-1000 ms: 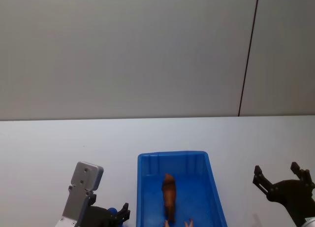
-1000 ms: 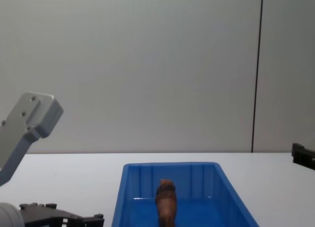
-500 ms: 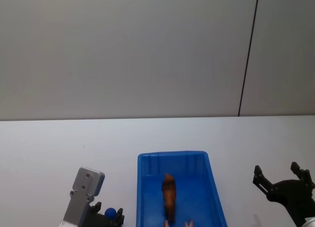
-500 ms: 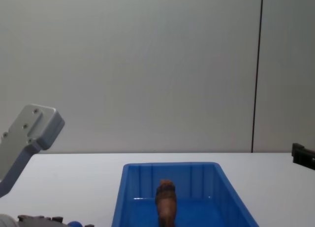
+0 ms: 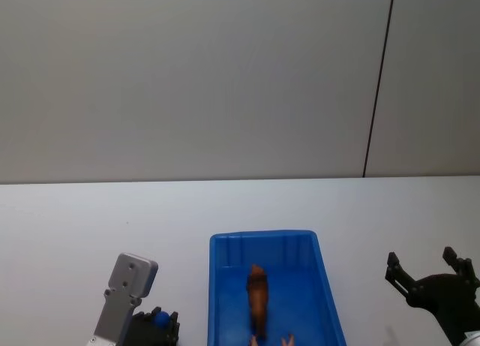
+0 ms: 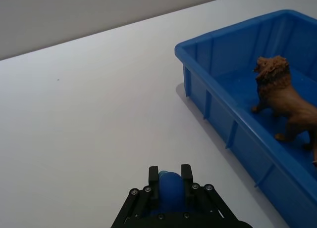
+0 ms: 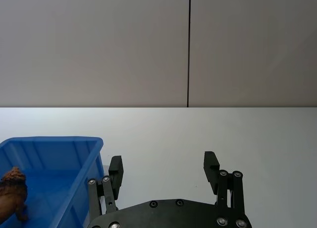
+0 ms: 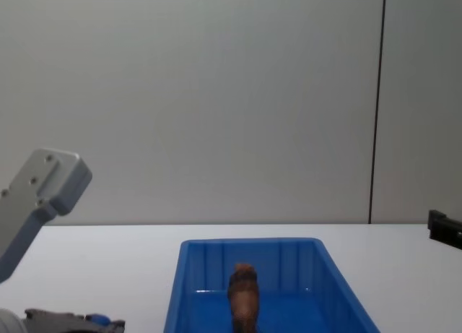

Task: Pick up the two dolls from the table and place them into the box.

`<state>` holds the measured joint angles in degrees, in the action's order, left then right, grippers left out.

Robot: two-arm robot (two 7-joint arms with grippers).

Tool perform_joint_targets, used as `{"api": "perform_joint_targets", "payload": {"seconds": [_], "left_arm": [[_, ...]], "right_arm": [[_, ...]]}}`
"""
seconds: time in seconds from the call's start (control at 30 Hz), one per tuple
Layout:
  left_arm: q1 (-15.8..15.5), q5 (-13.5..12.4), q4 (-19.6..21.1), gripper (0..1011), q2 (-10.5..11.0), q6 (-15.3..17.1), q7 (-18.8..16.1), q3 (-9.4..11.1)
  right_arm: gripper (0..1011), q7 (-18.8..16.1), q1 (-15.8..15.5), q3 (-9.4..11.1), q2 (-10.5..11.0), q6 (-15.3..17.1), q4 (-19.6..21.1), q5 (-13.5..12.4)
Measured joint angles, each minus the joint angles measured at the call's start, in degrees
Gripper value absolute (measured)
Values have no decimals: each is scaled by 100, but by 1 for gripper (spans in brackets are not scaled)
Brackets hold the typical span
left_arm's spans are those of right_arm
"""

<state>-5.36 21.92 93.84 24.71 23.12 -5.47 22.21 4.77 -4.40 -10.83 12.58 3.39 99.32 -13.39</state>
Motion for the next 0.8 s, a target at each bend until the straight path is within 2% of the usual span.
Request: {"api": "perform_joint_targets", "payload": {"seconds": [0.43,0.8], "left_arm": [[-62,-196,252,198,48,-336,214,-96],[-284,-404,475,156,76,-665,862,-184]], "right_arm": [[1001,0,0,0,0,0,0,0],[1001,0,0,0,0,0,0,0]]}}
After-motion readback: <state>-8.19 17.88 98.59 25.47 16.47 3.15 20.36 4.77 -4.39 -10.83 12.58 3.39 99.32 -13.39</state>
